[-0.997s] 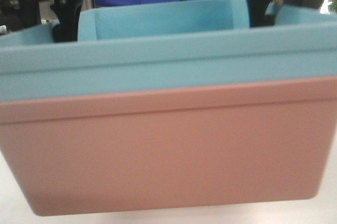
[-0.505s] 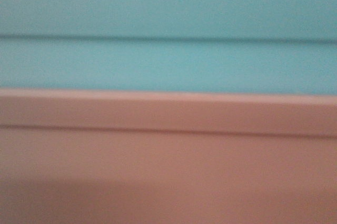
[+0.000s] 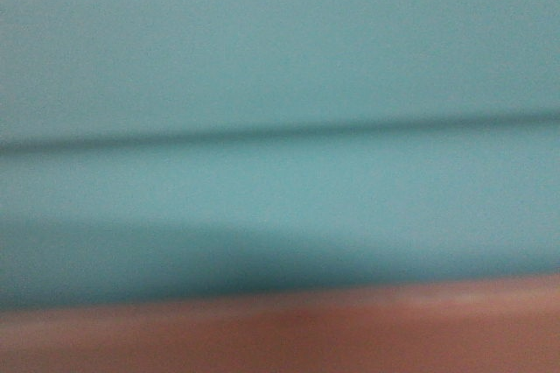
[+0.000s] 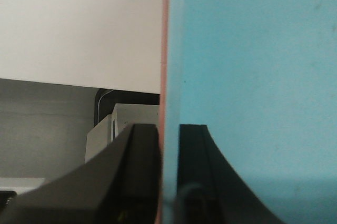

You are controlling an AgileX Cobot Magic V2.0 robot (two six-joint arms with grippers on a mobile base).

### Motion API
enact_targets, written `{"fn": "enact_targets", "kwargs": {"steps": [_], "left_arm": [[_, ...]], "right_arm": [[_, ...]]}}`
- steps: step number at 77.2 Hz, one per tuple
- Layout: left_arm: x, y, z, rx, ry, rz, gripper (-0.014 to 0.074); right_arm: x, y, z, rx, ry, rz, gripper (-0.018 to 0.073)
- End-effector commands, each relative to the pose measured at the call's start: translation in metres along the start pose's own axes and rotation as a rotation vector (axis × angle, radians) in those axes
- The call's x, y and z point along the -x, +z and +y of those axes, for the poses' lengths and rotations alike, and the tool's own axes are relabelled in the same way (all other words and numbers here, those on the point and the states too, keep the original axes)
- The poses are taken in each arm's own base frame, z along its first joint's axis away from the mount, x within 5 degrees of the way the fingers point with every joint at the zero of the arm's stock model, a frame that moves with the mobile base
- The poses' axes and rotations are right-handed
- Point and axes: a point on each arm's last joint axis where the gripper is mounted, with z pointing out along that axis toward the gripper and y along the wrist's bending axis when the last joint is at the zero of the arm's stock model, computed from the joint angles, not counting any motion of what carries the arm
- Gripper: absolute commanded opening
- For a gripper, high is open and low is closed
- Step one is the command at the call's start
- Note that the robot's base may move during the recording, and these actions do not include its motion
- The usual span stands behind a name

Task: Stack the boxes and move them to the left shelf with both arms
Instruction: 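Lift the stacked bins with both grippers toward the robot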

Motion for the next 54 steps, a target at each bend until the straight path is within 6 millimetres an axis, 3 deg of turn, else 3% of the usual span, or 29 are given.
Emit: {"fn": "enact_targets", "kwargs": {"steps": [1,54], "left_arm": [[-0.004,-0.019,0.008,0.006,-0.005,-0.026,0.0007],[-0.005,-0.019,0.008,-0.002,-0.008,-0.020,0.0007]], "right_arm": [[0.002,-0.021,0.003,0.084,0.028,-0.093,0.0057],[-0.005,-0.011,0.000,0.040,0.042,-0.066,0.0057]]}}
